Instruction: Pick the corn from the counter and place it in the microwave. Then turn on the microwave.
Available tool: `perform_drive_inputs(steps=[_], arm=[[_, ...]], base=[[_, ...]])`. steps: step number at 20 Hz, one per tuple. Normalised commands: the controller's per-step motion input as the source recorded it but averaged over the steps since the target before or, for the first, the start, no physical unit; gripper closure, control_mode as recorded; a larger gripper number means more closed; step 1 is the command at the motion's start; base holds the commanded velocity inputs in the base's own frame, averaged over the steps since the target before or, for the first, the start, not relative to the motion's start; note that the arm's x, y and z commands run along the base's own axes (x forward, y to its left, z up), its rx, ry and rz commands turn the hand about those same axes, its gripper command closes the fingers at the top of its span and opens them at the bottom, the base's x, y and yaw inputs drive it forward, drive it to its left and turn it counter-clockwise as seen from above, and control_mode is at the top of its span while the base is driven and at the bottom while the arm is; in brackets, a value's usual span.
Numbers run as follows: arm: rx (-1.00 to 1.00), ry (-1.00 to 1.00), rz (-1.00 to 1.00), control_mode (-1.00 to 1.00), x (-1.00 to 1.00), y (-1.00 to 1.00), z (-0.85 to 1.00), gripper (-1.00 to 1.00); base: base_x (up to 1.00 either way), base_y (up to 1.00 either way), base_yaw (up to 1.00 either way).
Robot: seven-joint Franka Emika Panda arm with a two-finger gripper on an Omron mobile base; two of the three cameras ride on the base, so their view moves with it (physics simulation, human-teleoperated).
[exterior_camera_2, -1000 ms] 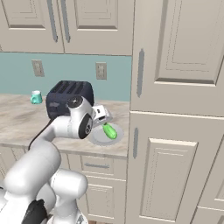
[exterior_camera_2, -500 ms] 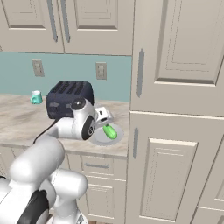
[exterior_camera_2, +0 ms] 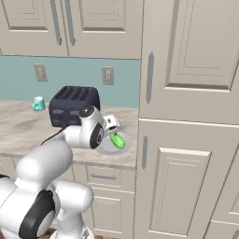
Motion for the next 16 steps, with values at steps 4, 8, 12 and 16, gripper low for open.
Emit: perform_drive_inputs(steps=[4,8,12,16], arm=[[0.01,0.04,0.0,-1.0,0.18,0.0,-0.06,-1.0],[0.02,0.04,0.0,-1.0,0.17,-0.01,-0.05,-1.0],[0.03,0.03,0.0,-1.0,0.17,-0.02,-0.06,-1.0],[0.01,0.01,0.0,-1.0,0.17,-0.01,-0.12,-1.0]], base=[[0.0,0.0,0.0],[0.0,0.0,0.0],[0.0,0.0,0.0],[0.0,0.0,0.0]])
